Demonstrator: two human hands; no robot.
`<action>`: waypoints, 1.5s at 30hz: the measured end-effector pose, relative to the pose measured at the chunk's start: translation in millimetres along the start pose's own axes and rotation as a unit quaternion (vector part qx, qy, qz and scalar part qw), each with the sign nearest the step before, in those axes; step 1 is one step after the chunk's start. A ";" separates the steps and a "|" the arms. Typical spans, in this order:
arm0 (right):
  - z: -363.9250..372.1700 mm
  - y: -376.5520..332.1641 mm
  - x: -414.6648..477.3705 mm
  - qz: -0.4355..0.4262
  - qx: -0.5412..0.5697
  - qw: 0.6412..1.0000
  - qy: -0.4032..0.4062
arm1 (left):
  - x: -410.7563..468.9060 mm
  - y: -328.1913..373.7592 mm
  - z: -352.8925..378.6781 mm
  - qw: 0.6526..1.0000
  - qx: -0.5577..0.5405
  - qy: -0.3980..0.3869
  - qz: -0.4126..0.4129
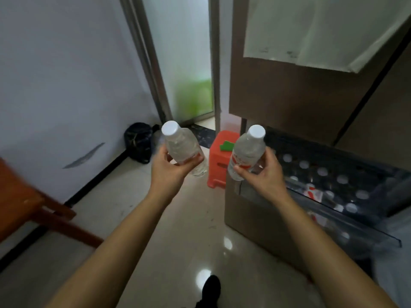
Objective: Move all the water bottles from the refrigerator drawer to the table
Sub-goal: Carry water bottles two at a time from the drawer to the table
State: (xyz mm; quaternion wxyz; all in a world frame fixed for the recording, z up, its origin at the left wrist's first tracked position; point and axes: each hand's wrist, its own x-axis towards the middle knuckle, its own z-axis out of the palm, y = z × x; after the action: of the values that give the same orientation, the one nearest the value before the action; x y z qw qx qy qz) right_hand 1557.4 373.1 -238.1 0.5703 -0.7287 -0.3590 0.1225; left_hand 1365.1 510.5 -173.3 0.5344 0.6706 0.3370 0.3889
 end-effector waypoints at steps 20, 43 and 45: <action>488.8 -257.5 -195.8 -0.100 0.080 0.902 -0.413 | -191.4 -15.6 -552.2 0.936 0.025 0.350 -0.023; 1015.8 -410.5 -246.7 -0.136 0.140 0.766 -0.613 | -125.0 -122.7 -997.5 0.840 0.133 0.515 -0.106; 1059.7 -427.5 -240.3 -0.141 0.145 0.759 -0.619 | -114.1 -126.4 -1032.5 0.828 0.150 0.529 -0.108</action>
State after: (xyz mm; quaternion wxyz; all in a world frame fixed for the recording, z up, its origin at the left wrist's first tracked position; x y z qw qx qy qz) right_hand 599.4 1040.6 -239.5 0.3331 -0.3441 -0.7104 0.5158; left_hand 396.5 906.4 -184.9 0.2058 0.3932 0.6928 0.5684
